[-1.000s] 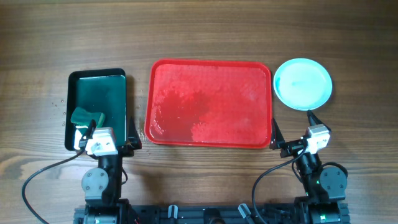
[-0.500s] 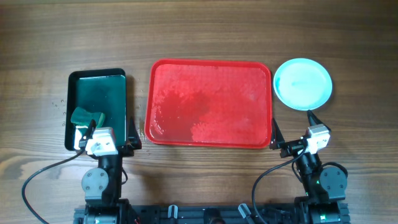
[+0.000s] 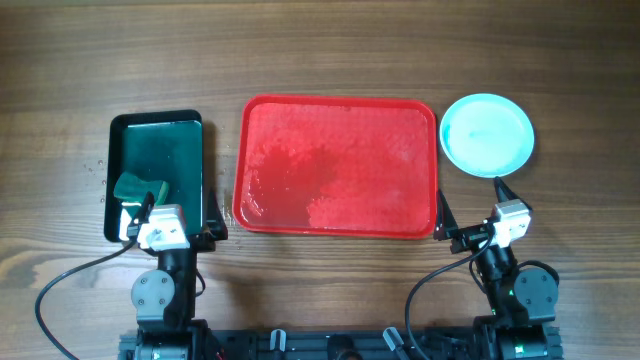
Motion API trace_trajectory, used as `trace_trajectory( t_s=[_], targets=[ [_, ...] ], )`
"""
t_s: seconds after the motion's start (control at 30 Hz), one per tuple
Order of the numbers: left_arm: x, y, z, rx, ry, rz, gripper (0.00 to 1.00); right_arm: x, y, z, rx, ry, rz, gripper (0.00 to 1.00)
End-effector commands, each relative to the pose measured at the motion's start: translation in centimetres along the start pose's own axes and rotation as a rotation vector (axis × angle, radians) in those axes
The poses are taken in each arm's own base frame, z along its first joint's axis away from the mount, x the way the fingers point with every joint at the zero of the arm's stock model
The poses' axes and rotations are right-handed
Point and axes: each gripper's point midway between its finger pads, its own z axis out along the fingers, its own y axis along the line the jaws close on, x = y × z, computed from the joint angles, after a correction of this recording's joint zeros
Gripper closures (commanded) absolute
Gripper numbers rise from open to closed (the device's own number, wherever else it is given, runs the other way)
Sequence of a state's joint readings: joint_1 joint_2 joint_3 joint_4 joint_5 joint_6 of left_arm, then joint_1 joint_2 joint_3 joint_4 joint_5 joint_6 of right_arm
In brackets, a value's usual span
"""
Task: Clean dirty plates on tray and stack at the side
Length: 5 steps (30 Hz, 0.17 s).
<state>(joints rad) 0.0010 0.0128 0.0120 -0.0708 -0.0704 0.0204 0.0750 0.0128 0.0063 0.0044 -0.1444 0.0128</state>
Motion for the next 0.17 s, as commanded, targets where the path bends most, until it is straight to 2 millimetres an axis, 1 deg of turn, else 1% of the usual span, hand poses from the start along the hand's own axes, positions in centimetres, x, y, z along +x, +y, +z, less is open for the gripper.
trace_trajectory(
  t_s=[0.0,0.13],
  targets=[
    [0.0,-0.06,-0.01,0.001,-0.007,-0.003,0.0,-0.23,-0.35,-0.06,0.019,-0.011,-0.013,0.0],
    [0.0,-0.06,-0.01,0.001,-0.007,-0.003,0.0,-0.23,-0.35,-0.06,0.019,-0.011,-0.014,0.01]
  ],
)
